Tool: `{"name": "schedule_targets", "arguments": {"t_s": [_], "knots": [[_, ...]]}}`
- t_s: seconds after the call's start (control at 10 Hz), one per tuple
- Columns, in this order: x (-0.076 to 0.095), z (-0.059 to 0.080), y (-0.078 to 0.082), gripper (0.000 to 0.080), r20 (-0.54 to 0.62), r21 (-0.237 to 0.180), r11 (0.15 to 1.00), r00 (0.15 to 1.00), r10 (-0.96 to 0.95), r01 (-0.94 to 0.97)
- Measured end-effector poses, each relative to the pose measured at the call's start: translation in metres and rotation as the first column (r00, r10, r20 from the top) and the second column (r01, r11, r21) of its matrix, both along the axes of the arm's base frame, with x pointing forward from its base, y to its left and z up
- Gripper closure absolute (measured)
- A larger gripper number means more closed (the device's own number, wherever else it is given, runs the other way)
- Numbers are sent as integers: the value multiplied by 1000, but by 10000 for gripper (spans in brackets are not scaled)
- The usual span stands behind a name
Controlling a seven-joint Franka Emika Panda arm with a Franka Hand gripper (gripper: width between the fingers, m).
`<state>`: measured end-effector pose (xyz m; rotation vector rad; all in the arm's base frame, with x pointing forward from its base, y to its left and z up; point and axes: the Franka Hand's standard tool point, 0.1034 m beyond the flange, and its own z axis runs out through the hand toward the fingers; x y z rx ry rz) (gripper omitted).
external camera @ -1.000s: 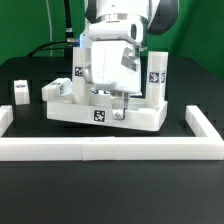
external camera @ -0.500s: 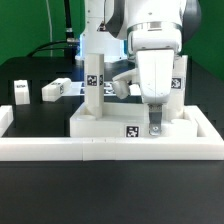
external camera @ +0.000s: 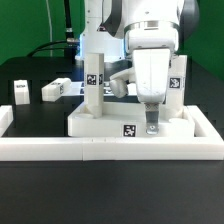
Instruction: Assemble desk
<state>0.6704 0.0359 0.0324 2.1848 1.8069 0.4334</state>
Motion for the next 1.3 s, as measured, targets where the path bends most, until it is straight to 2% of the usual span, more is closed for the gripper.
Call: {"name": "schedule_targets", "arguments": {"t_s": [0.2, 0.5, 0.6, 0.7, 0.8, 0.9, 1.0, 1.1, 1.2, 1.3], "knots": [[7, 4, 20, 703, 25, -19, 996, 996, 86, -86], [7, 2, 19, 702, 9, -45, 994, 995, 97, -96], [7, 2, 18, 654, 9, -45, 994, 995, 96, -95], [7, 2, 18, 517, 8, -45, 994, 995, 96, -95], [7, 2, 18, 517, 8, -45, 994, 995, 95, -95], [7, 2, 18, 332, 8, -45, 994, 995, 95, -95], [7, 2, 18, 214, 8, -45, 994, 995, 95, -95], [7, 2, 18, 214, 8, -45, 995, 995, 95, -95], [7, 2, 18, 163, 8, -45, 995, 995, 95, -95], [7, 2, 18, 154, 8, -45, 995, 995, 95, -94]]}}
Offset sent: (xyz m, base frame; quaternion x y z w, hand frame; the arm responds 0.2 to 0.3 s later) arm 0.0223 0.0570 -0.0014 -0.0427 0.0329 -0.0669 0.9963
